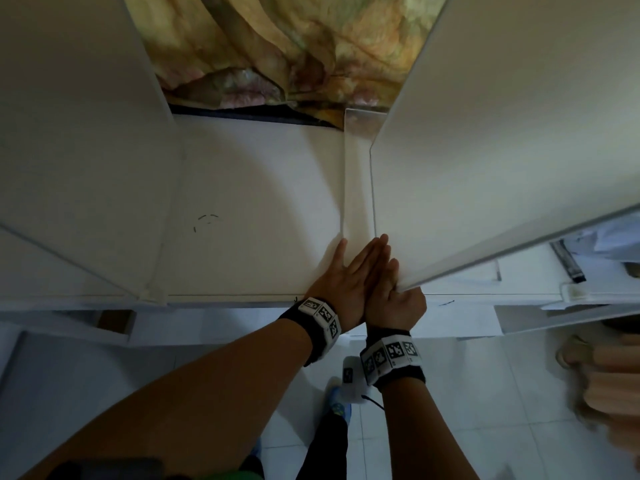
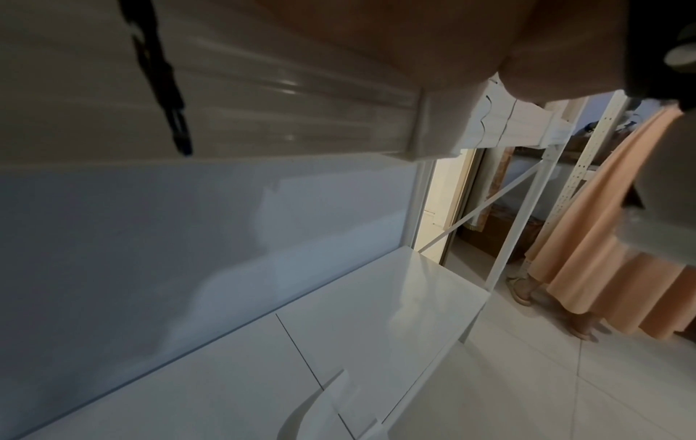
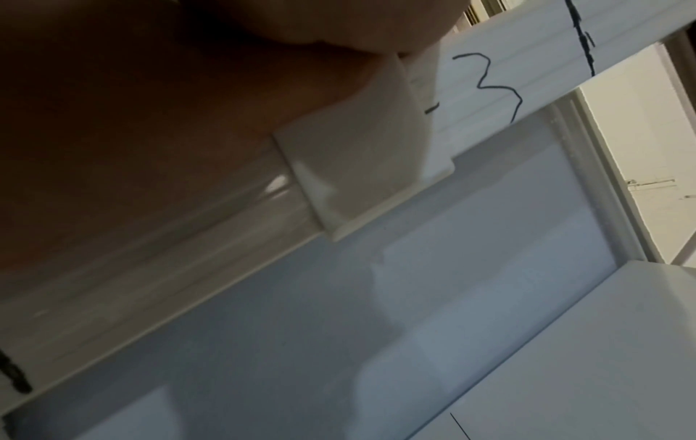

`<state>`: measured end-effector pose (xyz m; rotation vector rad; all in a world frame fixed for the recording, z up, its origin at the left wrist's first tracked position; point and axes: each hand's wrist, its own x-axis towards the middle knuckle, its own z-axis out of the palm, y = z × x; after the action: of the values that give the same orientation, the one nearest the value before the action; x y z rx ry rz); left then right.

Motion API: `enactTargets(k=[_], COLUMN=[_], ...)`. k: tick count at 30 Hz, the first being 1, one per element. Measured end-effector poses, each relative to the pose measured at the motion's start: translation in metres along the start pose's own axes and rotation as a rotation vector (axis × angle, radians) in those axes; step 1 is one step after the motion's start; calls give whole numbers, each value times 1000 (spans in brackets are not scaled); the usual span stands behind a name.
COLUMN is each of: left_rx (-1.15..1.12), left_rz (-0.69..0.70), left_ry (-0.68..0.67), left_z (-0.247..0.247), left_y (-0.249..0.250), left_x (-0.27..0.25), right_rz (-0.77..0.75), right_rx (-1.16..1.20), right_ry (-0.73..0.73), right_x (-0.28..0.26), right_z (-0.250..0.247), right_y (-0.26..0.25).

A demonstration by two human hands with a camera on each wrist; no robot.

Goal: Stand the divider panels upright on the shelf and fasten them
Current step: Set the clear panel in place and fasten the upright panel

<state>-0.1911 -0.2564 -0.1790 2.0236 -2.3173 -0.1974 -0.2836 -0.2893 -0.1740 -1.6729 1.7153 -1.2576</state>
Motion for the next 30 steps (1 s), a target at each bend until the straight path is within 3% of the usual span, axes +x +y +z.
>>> enactTargets(k=[5,14,30], left_rx=[-48,-24,1], left_rz=[-4,-13,-88], left_ry=[-49,-15,-117], left_z=[-7,0,-11], left_y=[1,-2,6], left_x=[1,3,4], right_rz=[-15,-115,28], right_rx=[-151,-79,-117], right_ry=[-93,-77,-210], right_x=[6,3,1], right_z=[-4,-5,-25], right_y=[-3,-6,-26])
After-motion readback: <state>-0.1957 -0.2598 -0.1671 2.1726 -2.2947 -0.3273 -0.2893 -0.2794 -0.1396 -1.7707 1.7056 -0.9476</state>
